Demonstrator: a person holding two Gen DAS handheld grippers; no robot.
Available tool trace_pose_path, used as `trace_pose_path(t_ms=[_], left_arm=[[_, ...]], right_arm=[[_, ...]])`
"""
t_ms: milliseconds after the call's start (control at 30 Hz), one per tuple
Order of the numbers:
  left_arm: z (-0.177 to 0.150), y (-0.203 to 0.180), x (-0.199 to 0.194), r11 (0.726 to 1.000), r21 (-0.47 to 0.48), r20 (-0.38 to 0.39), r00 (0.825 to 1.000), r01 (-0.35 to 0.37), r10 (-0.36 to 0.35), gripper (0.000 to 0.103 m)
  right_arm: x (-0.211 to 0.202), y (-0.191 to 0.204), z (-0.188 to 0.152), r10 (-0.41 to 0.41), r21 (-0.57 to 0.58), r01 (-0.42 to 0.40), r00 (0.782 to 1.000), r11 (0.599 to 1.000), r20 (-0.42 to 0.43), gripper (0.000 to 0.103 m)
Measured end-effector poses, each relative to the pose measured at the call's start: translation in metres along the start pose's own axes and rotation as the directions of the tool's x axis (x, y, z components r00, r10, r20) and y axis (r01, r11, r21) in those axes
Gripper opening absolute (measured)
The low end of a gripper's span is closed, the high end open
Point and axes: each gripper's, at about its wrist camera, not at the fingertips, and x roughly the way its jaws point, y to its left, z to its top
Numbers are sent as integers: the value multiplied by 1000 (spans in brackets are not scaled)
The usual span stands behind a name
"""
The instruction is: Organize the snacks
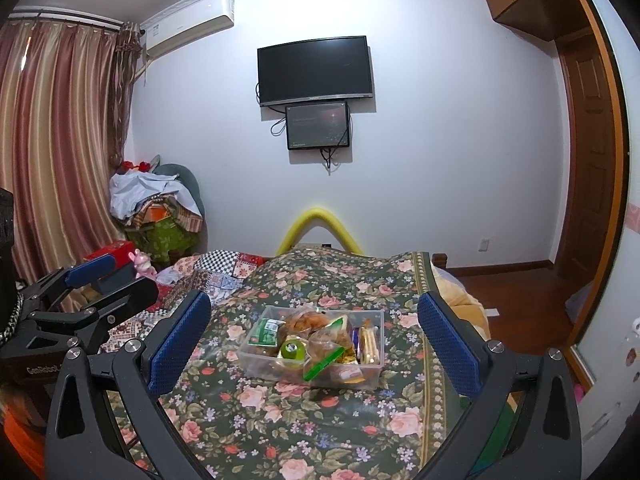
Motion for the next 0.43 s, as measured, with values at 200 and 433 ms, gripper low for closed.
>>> trace_pose_path(t_ms=[200, 433], left_arm=[[-2, -2, 0, 1000, 2, -6, 1000, 0, 0, 102], [-4, -2, 0, 1000, -2, -15, 1000, 7, -7, 102]], right_arm=[[-1, 0, -1, -3, -5, 3, 1000, 1000, -1, 103], [-1, 0, -1, -3, -1, 3, 1000, 1000, -4, 103]])
